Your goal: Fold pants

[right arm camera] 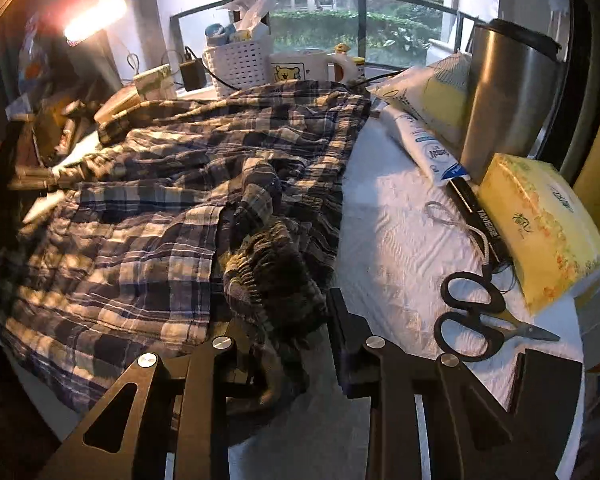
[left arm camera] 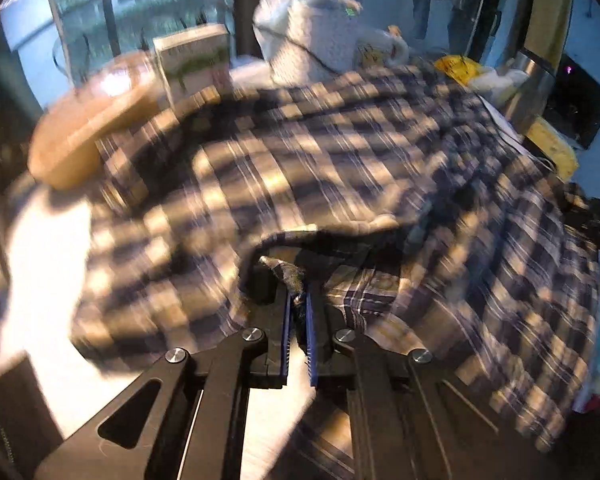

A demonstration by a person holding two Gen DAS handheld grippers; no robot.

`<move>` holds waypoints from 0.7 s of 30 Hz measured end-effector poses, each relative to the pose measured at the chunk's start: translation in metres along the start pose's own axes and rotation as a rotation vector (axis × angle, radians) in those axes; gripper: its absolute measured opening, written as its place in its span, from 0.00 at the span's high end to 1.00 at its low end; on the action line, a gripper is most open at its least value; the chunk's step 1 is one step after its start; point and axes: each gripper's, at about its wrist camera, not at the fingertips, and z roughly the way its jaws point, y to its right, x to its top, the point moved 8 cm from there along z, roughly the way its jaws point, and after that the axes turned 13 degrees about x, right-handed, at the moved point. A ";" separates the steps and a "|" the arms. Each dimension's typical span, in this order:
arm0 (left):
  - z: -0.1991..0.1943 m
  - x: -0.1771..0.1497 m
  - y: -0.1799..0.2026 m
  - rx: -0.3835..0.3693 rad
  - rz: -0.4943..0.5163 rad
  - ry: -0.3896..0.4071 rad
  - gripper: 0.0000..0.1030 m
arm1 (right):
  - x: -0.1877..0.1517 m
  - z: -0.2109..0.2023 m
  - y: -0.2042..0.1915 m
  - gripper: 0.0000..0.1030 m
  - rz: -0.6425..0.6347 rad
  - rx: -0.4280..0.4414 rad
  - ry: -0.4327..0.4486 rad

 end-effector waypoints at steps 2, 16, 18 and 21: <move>0.000 0.017 -0.009 0.027 0.004 0.030 0.95 | 0.004 -0.006 0.001 0.73 0.014 -0.019 0.030; -0.044 -0.064 -0.065 -0.036 -0.122 -0.077 0.32 | -0.010 -0.015 0.014 0.70 0.127 -0.075 0.067; -0.041 -0.085 -0.063 -0.076 -0.157 -0.096 0.30 | -0.010 -0.015 0.014 0.67 0.136 -0.078 0.072; -0.039 -0.096 -0.058 -0.071 -0.179 -0.054 0.31 | -0.010 -0.015 0.018 0.53 0.146 -0.099 0.070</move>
